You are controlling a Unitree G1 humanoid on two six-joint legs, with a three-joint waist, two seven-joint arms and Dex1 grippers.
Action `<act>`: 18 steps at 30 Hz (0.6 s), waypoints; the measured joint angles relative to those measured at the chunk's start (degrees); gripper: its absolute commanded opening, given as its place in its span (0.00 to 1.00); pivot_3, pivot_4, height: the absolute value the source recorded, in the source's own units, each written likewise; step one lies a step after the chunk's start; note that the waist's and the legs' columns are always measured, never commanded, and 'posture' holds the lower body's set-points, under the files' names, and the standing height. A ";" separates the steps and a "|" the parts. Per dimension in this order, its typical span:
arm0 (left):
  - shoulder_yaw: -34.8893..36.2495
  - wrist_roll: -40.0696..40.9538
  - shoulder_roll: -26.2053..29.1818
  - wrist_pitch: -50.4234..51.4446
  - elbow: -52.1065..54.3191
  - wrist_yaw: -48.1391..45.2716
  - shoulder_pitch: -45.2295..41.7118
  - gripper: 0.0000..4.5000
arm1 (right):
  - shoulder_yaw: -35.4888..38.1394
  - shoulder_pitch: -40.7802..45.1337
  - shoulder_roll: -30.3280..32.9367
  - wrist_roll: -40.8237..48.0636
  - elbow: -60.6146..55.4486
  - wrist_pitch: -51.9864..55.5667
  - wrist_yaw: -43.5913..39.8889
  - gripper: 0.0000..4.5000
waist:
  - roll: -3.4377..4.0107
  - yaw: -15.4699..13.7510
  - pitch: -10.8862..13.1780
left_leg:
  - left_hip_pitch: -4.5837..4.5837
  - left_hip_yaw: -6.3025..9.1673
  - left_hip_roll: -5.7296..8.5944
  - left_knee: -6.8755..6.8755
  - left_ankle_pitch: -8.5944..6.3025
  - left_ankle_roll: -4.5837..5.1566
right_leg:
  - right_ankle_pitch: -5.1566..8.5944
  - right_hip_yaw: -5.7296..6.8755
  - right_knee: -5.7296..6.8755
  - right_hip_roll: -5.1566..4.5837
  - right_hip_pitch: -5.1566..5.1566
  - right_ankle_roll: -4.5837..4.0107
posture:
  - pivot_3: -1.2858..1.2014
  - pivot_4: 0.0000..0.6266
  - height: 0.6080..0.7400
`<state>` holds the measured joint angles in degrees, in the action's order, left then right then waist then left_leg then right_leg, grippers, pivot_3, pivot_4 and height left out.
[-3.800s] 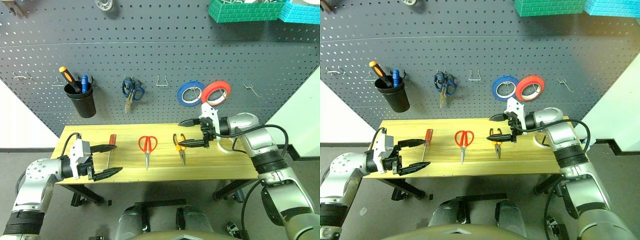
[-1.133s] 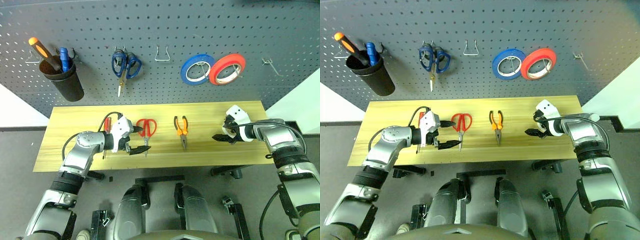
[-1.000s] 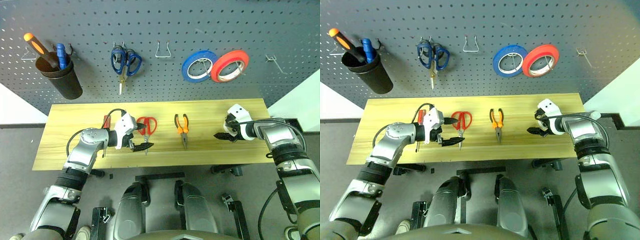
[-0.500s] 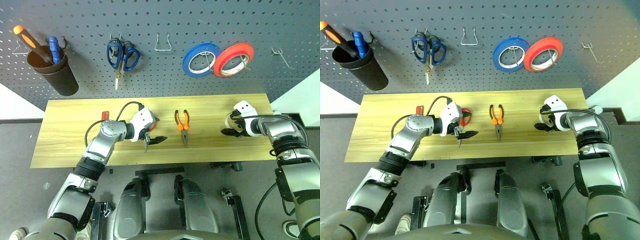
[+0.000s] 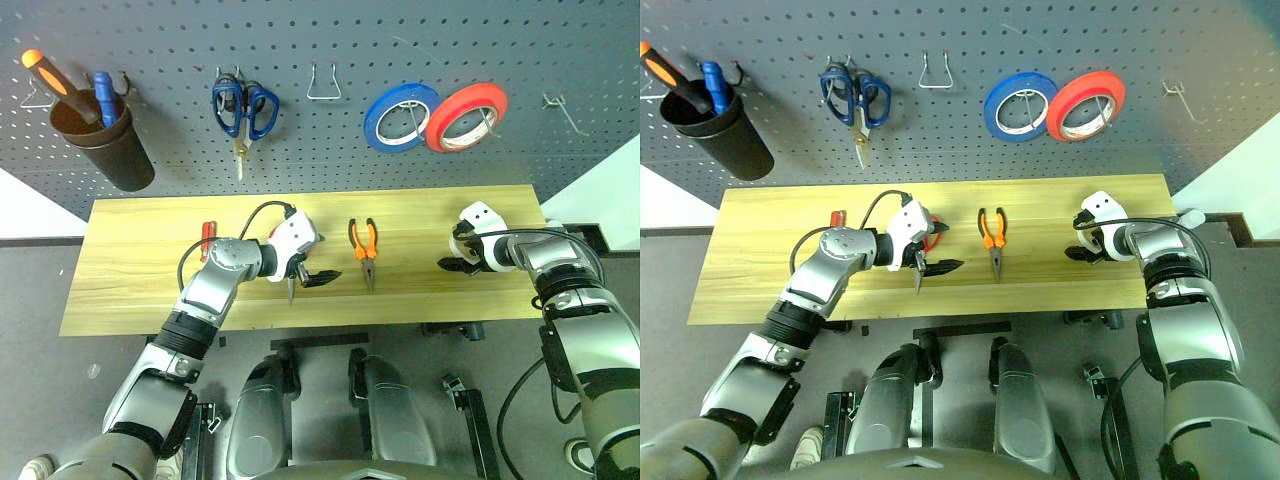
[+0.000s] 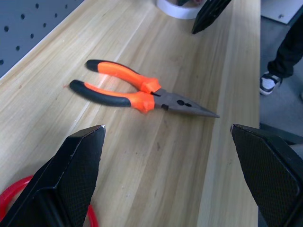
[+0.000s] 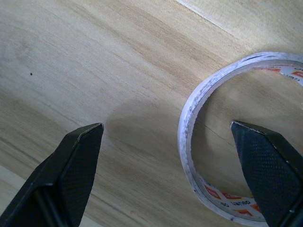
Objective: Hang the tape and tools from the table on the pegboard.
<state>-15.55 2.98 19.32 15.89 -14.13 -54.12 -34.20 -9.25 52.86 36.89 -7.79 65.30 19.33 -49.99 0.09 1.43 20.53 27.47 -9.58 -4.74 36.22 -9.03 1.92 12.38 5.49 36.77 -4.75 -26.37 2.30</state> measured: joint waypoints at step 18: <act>-0.38 1.59 -0.83 -1.56 1.09 -1.31 -1.04 1.00 | -0.39 1.07 -0.34 -1.64 1.42 -0.96 -2.67 0.02 | -0.01 1.15 0.02 | -0.02 0.01 0.00 -0.02 0.04 -0.07 | 0.03 0.00 0.22 -0.02 -0.09 0.07 | 0.50 0.62 0.92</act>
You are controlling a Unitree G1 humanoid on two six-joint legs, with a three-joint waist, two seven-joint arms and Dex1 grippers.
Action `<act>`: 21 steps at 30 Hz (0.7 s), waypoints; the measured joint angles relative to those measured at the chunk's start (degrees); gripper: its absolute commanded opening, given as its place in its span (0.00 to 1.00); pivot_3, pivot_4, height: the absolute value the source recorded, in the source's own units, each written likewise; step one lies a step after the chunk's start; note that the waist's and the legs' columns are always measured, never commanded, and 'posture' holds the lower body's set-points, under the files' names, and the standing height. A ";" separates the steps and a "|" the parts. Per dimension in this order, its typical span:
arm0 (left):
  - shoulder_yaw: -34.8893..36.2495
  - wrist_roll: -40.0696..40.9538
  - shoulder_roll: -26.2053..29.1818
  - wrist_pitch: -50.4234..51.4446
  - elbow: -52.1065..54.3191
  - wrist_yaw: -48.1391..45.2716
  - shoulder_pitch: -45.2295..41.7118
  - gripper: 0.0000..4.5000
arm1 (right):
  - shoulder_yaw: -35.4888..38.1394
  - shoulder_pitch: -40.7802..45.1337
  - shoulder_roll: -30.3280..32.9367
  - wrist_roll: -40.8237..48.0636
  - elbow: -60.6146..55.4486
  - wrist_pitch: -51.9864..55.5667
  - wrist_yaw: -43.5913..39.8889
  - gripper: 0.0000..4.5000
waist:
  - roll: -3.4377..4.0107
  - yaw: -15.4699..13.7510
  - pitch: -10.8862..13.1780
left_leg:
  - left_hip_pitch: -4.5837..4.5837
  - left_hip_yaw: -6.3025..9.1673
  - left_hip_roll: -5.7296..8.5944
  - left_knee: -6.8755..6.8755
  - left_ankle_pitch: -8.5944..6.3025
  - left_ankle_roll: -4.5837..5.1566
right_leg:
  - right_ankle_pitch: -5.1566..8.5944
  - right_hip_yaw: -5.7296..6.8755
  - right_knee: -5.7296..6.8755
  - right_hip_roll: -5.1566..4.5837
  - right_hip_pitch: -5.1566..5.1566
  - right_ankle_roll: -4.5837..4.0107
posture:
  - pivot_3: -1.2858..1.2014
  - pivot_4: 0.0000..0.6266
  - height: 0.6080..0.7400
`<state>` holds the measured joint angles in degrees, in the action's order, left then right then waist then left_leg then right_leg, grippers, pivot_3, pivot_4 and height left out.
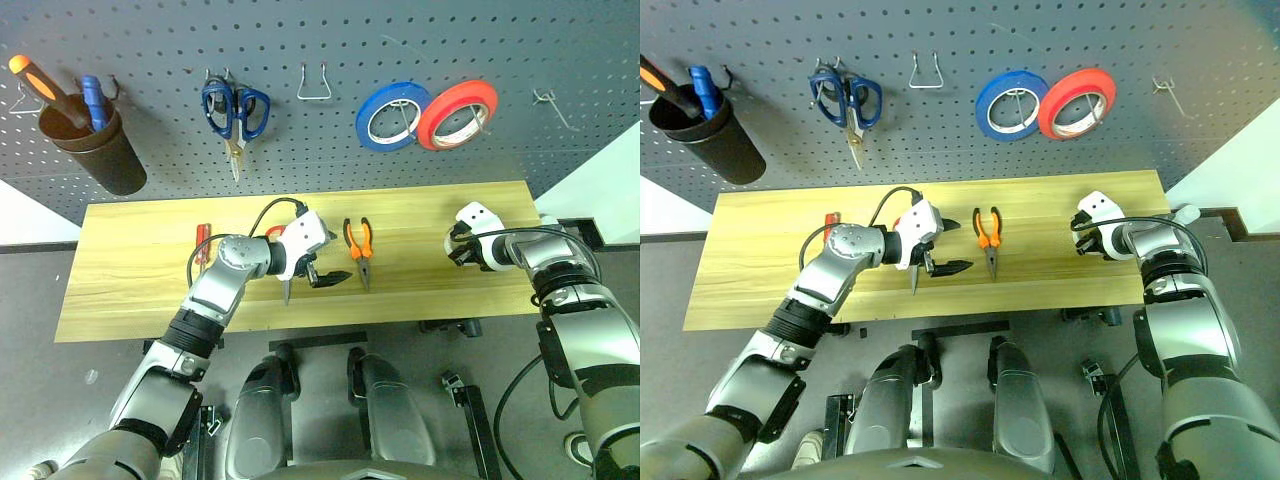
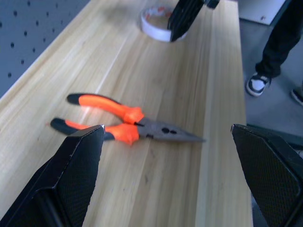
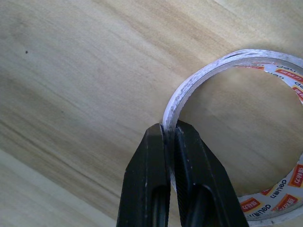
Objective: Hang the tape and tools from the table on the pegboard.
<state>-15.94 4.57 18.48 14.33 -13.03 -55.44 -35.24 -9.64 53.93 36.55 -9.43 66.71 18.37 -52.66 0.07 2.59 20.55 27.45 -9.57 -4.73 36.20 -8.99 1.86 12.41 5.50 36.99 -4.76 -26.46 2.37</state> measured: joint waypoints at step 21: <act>3.97 7.40 5.22 -3.65 5.93 -8.15 1.05 1.00 | 11.57 -16.65 10.63 11.47 -37.90 15.05 -6.35 0.02 | 0.04 0.16 -0.37 | 0.08 0.00 0.06 0.05 -0.06 -0.18 | -0.11 0.05 -0.01 0.08 -0.01 0.22 | 0.47 0.33 0.92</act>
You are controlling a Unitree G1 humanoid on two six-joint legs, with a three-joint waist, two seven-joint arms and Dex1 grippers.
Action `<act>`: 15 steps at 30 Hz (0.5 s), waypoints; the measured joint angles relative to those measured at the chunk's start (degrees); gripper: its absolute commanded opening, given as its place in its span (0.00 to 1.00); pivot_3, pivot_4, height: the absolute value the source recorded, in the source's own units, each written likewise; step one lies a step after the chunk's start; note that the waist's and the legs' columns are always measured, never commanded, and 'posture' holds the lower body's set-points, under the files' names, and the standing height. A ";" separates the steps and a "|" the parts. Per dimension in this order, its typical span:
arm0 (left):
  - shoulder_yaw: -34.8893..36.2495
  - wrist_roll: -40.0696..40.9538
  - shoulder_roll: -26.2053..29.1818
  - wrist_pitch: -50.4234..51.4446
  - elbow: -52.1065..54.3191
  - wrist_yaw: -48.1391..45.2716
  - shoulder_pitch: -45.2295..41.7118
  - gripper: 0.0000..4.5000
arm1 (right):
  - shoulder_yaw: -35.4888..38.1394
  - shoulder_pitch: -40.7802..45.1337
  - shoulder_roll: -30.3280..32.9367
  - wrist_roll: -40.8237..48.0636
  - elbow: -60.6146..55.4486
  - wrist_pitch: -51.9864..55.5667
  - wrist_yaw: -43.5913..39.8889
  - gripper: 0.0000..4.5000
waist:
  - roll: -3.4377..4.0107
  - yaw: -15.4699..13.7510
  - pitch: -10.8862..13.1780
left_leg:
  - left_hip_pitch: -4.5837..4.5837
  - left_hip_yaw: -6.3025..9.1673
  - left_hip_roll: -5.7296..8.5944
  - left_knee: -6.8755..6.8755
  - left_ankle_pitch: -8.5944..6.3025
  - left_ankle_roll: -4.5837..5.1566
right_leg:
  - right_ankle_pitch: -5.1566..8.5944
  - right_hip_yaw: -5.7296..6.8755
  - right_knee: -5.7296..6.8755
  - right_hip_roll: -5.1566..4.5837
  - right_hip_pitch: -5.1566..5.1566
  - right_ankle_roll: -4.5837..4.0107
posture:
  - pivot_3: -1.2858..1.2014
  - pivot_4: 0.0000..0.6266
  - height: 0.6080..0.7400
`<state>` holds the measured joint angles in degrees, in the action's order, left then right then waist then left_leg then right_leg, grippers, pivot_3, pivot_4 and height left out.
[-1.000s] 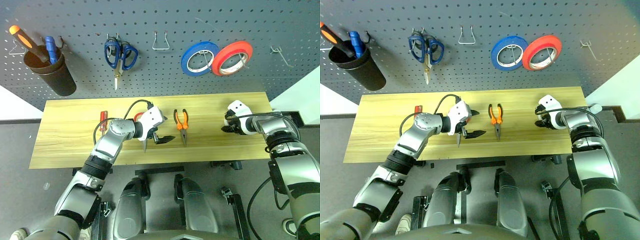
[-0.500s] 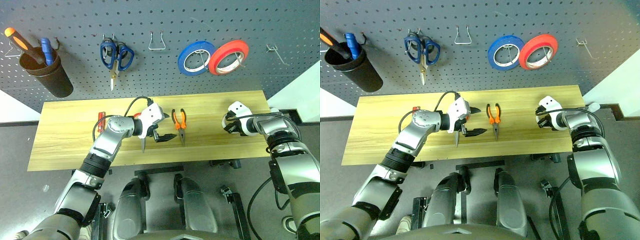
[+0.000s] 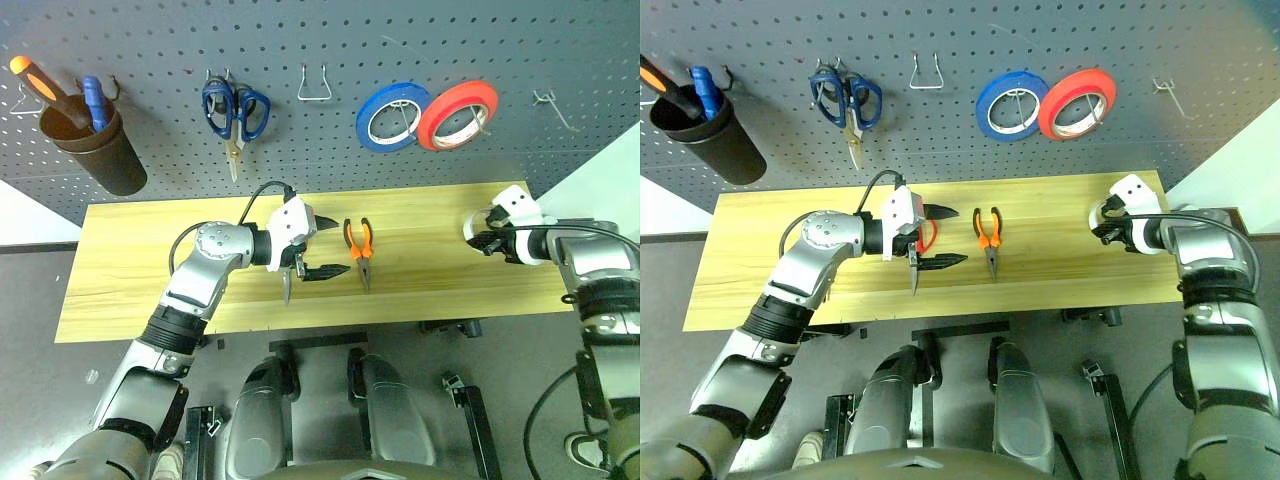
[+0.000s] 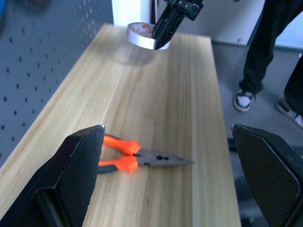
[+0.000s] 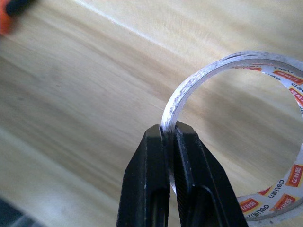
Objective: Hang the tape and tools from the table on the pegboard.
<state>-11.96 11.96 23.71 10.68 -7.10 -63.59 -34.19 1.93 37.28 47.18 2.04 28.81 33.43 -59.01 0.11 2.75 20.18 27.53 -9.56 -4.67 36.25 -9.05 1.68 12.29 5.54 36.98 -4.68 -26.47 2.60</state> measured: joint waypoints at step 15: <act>6.60 10.28 3.52 0.38 6.60 -4.66 2.47 1.00 | 13.02 -9.79 4.59 12.98 -26.57 7.09 1.05 0.02 | -0.15 1.59 -4.99 | 0.10 0.17 0.23 0.02 -0.04 0.01 | -0.02 0.17 -0.26 0.11 0.15 0.03 | 0.44 0.15 0.92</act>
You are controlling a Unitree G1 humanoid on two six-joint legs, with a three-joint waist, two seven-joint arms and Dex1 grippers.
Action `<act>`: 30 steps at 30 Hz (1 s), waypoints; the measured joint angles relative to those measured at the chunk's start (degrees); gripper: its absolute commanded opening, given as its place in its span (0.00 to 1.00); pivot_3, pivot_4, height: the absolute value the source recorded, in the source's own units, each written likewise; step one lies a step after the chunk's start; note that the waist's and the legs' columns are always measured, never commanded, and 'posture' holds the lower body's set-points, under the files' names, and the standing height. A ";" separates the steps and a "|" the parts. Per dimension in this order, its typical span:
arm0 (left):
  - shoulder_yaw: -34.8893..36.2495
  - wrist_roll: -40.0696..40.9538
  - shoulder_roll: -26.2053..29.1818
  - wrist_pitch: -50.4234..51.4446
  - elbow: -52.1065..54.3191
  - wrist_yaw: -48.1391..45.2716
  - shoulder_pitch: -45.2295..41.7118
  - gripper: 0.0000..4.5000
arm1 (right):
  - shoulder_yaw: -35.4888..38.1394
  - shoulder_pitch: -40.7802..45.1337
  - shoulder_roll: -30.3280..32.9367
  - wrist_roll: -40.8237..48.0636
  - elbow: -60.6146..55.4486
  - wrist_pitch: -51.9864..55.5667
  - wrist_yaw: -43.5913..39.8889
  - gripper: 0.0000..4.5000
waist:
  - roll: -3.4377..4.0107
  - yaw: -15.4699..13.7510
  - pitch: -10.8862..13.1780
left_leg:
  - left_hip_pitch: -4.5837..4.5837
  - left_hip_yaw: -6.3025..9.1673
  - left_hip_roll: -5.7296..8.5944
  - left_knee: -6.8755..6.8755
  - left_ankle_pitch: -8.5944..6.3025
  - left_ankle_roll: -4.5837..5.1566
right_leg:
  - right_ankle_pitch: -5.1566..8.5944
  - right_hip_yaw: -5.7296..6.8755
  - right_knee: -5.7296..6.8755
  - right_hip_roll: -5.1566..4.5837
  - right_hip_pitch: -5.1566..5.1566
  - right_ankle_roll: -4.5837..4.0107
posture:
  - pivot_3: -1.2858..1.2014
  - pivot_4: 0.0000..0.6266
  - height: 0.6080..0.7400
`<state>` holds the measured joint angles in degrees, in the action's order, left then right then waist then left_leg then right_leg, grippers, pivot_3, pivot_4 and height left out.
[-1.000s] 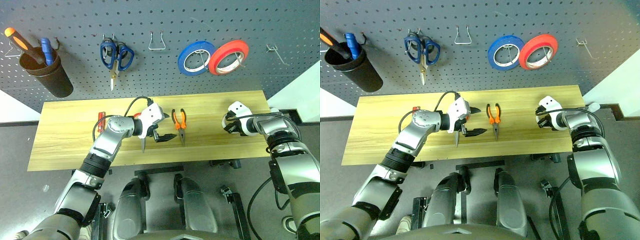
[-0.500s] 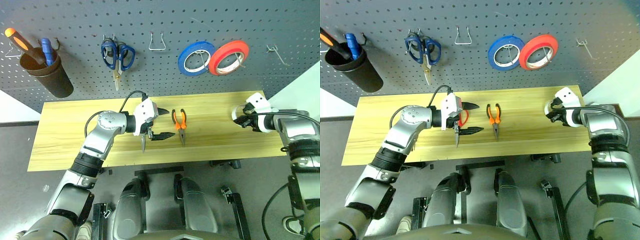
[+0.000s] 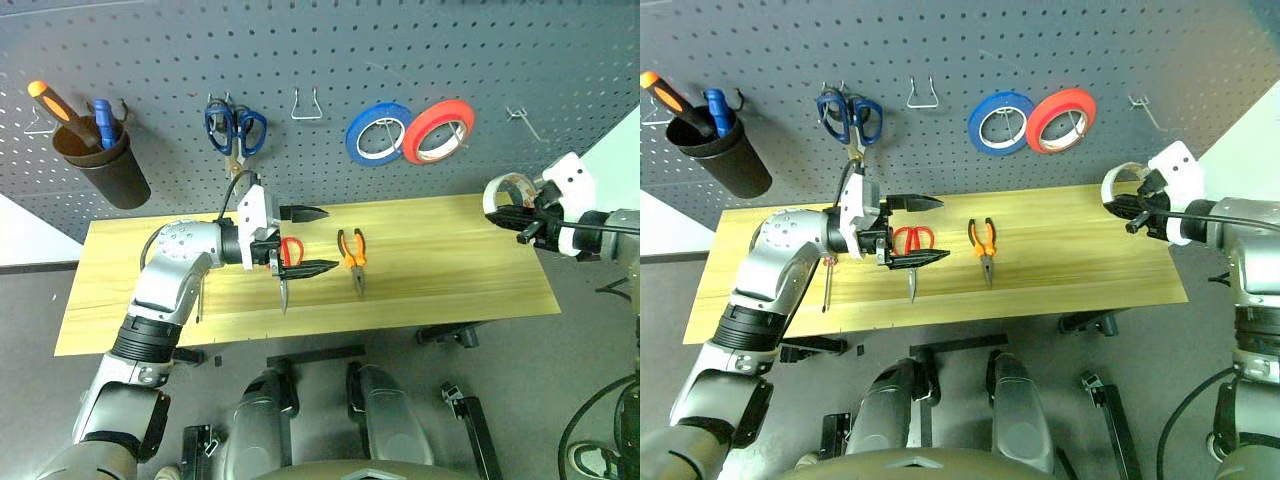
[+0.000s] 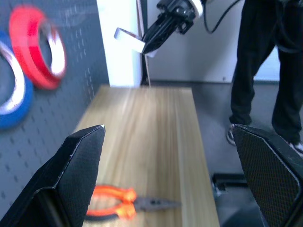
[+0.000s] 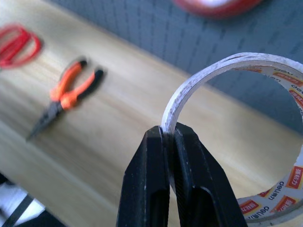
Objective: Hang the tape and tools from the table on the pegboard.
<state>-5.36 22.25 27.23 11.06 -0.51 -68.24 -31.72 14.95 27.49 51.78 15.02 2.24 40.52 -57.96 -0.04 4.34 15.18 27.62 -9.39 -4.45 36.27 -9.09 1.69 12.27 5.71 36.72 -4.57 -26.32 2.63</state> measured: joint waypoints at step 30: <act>0.66 0.35 0.13 -1.32 -0.97 4.77 -0.53 1.00 | -8.42 17.98 -5.76 -6.67 31.12 -25.32 9.49 0.02 | 0.09 -0.28 -3.21 | -0.07 0.01 0.00 0.63 0.09 0.13 | 0.08 0.04 0.51 0.00 0.26 0.12 | 0.47 0.14 0.92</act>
<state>-4.70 22.59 27.36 9.74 -1.48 -63.47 -32.25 6.53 45.47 46.01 8.35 33.37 15.20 -48.47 0.05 4.06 11.97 27.56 -9.38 -4.45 36.90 -9.00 1.81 12.35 5.75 37.23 -4.56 -26.07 2.74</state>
